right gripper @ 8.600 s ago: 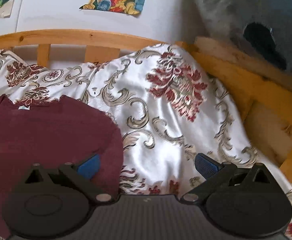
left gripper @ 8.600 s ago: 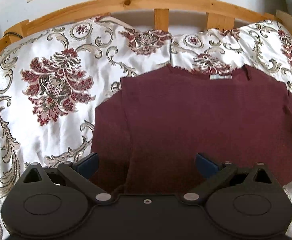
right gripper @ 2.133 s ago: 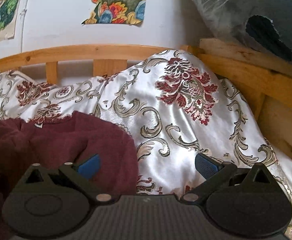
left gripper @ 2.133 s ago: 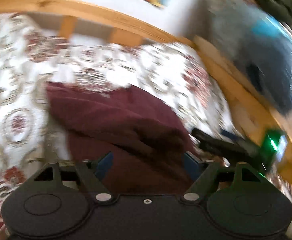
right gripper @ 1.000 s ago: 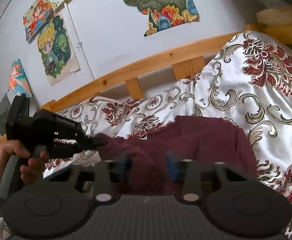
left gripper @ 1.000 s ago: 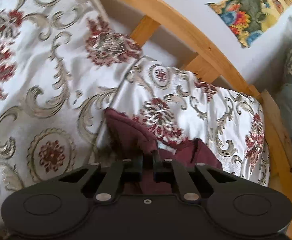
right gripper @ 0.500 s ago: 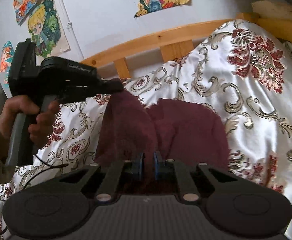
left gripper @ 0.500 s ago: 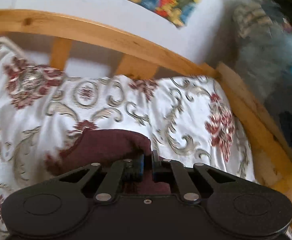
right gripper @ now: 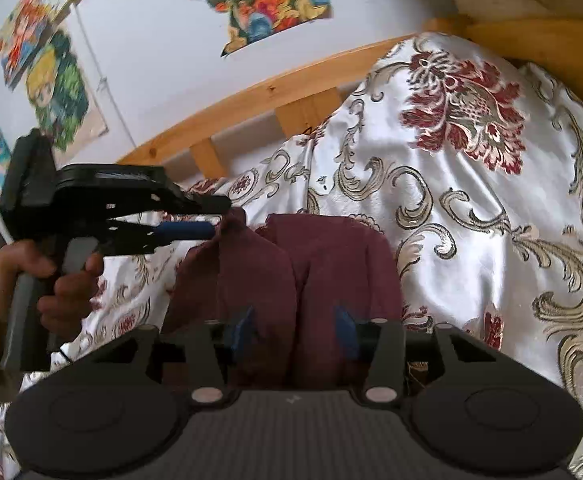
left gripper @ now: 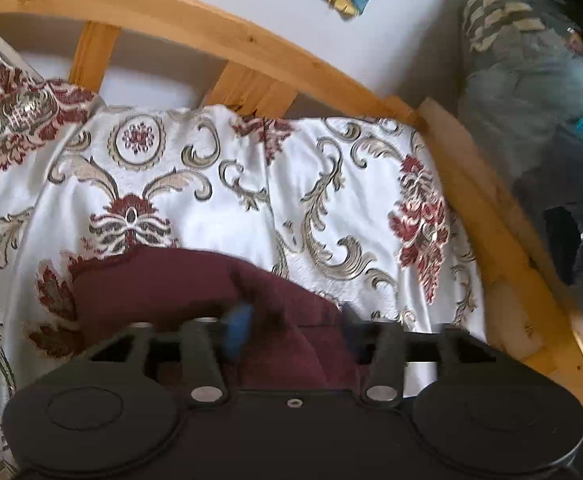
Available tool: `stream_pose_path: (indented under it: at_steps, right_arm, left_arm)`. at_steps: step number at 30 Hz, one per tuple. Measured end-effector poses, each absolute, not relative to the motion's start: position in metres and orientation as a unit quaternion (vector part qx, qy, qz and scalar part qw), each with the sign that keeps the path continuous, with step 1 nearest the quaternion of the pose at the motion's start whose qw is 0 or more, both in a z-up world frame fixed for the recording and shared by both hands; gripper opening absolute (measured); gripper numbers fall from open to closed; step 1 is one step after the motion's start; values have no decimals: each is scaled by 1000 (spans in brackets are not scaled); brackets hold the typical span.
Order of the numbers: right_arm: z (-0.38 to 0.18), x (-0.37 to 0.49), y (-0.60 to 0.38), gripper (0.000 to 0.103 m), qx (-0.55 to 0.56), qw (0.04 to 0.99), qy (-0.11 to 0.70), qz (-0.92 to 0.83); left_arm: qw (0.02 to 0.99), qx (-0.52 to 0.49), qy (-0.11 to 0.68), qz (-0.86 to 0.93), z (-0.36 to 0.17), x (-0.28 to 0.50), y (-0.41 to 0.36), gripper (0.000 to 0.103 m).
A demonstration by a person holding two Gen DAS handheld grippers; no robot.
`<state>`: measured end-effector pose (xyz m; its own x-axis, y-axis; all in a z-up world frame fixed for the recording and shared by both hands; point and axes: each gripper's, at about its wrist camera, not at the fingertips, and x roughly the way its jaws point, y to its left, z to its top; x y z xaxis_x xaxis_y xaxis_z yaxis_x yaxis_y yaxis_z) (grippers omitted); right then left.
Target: Fold small clothes
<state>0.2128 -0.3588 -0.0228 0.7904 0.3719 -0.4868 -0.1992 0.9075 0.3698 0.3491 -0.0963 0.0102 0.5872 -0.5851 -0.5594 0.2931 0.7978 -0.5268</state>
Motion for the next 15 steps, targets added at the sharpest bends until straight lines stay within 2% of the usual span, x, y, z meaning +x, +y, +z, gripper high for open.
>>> stream_pose_path:
  at_steps: [2,6,12,15]
  right_arm:
    - [-26,215,-360,69,159,935,278,152]
    - [-28,218,-356,77,158,939,262,156]
    - [-30,223,-358,89,165,940,256,156]
    - [-31,226,-362,94,173,939,254,154]
  left_arm:
    - [873,-194,371,-252,17,345,-93,77]
    - [882,-176,355,-255,26,326,-84,94]
    - [898,-130,340,-247,24,284,-60,102]
    - [901,-106,347,-238,18,266,-50,102]
